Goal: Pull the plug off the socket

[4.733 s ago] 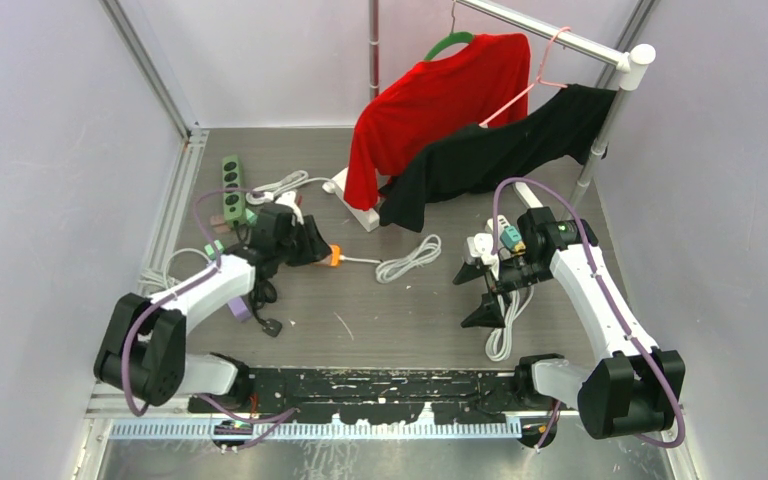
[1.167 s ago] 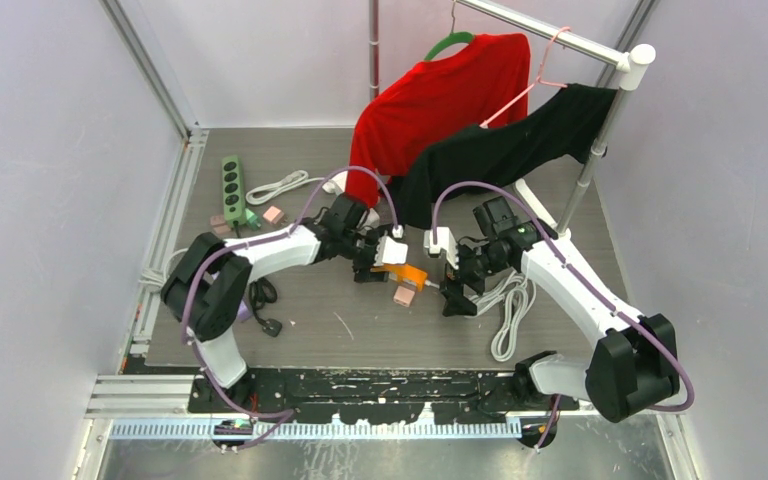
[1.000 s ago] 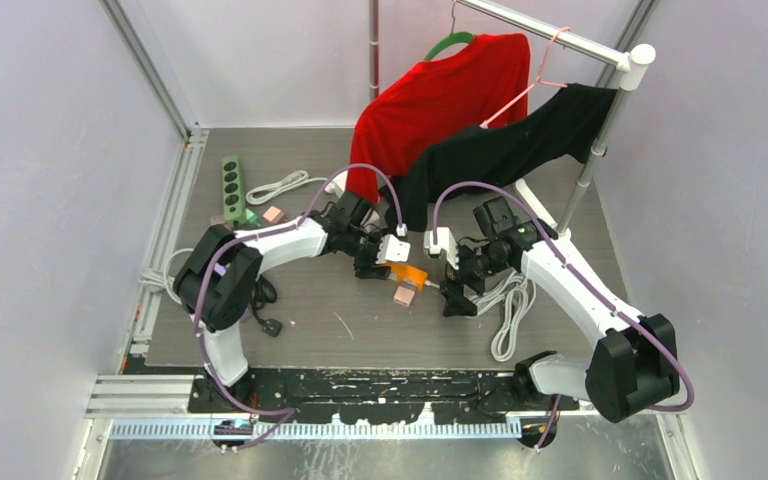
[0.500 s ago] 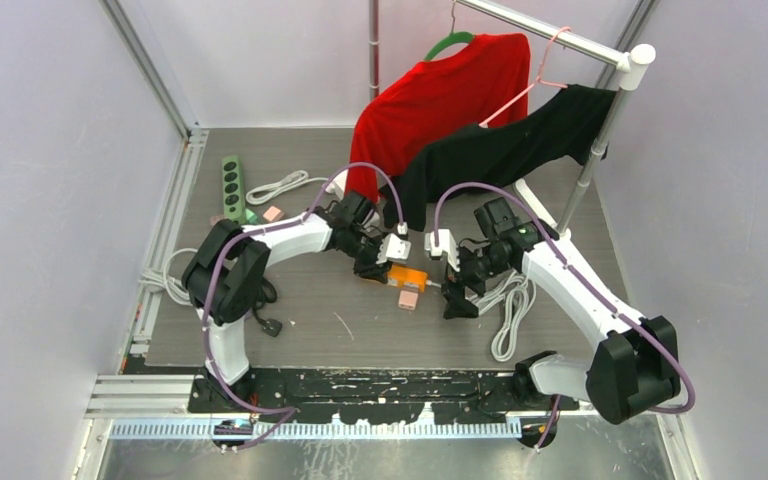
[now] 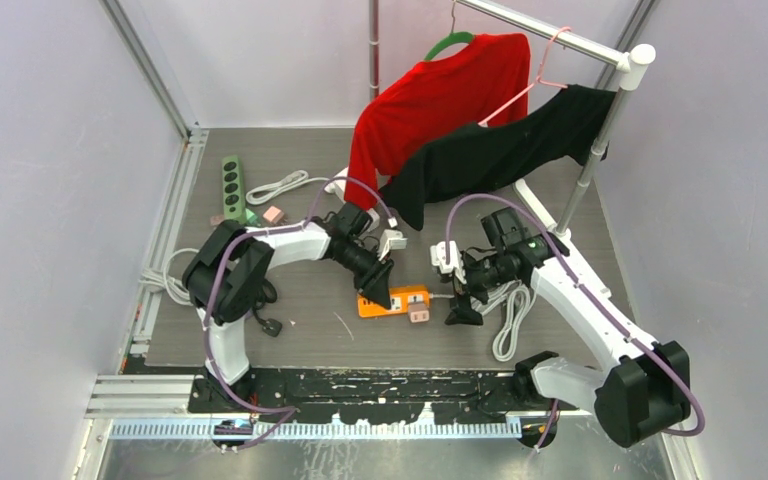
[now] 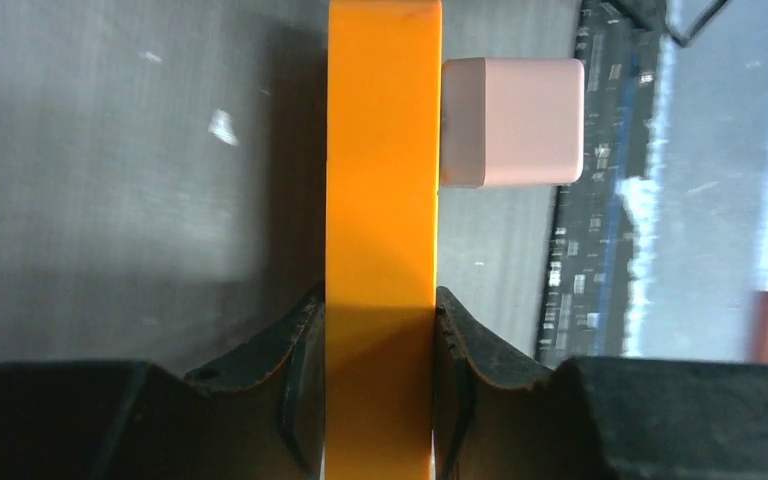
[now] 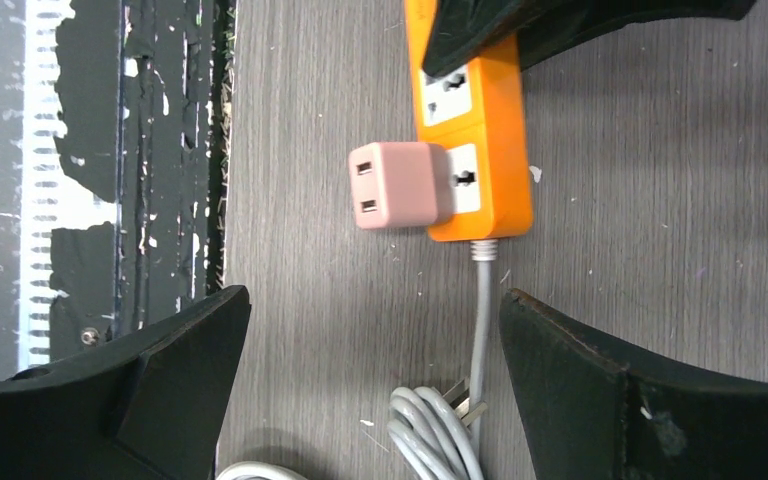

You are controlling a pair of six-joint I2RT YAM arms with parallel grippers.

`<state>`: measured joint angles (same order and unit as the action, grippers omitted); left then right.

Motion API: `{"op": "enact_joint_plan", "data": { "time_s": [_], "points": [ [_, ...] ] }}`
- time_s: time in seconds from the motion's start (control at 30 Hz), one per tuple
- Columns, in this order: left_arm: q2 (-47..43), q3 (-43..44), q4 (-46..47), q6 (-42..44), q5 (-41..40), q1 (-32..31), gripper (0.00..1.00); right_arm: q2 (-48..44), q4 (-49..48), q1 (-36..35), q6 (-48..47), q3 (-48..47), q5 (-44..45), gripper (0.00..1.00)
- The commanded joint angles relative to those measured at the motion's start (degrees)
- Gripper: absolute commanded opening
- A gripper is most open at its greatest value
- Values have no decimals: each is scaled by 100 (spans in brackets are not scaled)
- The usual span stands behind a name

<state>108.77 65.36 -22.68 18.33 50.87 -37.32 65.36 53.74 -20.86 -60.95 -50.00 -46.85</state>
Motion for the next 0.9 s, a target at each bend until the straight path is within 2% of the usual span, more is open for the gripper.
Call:
{"op": "enact_joint_plan", "data": {
  "time_s": [0.0, 0.2, 0.37, 0.57, 0.87],
  "points": [
    [125, -406, 455, -1690, 1121, -9, 0, -215, -330, 41, -585, 233, -254, 100],
    [438, -722, 1288, -3160, 1630, -2, 0, -178, -701, 35, -1016, 630, -497, 100],
    [693, -907, 2340, -4281, 1695, 27, 0, -91, -988, -154, -900, 771, -620, 100],
    [989, -868, 2553, -4612, 1643, 37, 0, 91, -1566, -552, -551, 940, -318, 99],
    [1023, -894, 2716, -4734, 1573, 36, 4, 233, -1843, -946, -613, 1057, 205, 84]
  ]
}}
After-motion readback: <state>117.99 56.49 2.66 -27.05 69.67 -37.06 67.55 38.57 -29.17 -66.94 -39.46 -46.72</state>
